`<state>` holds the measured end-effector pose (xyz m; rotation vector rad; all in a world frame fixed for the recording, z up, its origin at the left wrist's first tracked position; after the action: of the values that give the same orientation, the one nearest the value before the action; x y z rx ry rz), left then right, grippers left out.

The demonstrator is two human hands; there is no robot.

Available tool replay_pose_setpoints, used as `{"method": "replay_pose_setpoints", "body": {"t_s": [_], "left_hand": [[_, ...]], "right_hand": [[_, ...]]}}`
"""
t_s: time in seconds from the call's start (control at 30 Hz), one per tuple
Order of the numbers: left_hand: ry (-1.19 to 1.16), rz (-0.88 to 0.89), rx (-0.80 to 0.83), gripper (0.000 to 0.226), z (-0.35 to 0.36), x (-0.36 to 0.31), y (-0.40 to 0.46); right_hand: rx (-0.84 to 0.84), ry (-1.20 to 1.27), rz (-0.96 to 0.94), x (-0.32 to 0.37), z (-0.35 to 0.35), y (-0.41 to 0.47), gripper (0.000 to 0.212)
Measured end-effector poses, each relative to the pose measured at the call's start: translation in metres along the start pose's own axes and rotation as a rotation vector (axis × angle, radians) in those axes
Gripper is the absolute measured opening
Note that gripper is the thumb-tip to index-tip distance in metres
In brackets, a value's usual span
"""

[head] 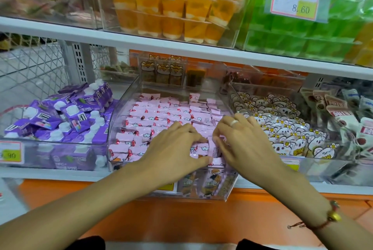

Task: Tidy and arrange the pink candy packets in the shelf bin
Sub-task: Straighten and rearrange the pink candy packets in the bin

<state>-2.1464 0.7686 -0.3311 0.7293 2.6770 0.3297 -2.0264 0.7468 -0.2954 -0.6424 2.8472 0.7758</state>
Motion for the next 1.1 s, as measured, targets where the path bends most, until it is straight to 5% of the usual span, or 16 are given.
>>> {"method": "replay_pose_setpoints", "body": {"t_s": [0.13,0.33,0.43,0.53,0.63,0.73,0.83,1.0,1.1], "left_hand": [[-0.013,-0.006,-0.023,0.055,-0.001,0.001,0.000],[-0.009,0.002,-0.012,0.052,-0.005,-0.001,-0.001],[-0.199,-0.024,-0.034,0.041,-0.014,0.000,-0.004],[-0.519,-0.102,-0.118,0.036,-0.027,0.002,-0.005],[-0.729,-0.002,-0.212,0.034,-0.044,-0.004,-0.011],[-0.570,0.224,-0.238,0.059,-0.054,-0.017,-0.018],[-0.506,0.277,-0.296,0.053,-0.058,-0.020,-0.019],[-1.115,-0.102,-0.270,0.033,-0.060,0.008,-0.010],[-1.398,-0.377,-0.154,0.037,-0.045,0.015,-0.009]], "right_hand": [[-0.129,0.114,0.024,-0.004,-0.011,-0.001,0.015],[-0.605,0.530,0.268,-0.028,-0.047,-0.008,0.007],[-0.786,0.740,0.436,-0.044,-0.055,-0.018,0.010],[-0.705,1.176,0.701,-0.051,-0.033,-0.021,0.017],[-0.561,1.518,0.883,-0.046,-0.012,-0.023,0.016],[-0.514,1.664,0.925,-0.042,-0.005,-0.024,0.015],[-0.435,1.778,0.911,-0.035,0.001,-0.021,0.016],[-0.261,1.702,0.872,-0.032,0.004,-0.017,0.033],[-0.385,1.420,0.800,-0.038,-0.011,-0.018,0.035]]}}
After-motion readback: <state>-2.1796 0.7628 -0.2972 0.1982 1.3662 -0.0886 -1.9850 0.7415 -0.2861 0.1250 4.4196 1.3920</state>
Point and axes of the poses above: each hand's wrist, its own y-axis towards the middle knuckle, its own z-axis out of the palm, x = y × z, the point moved 6 cm from there along y, towards the middle knuckle, and after that the axes turned 1 degree about -x, right-handed, at the moved point
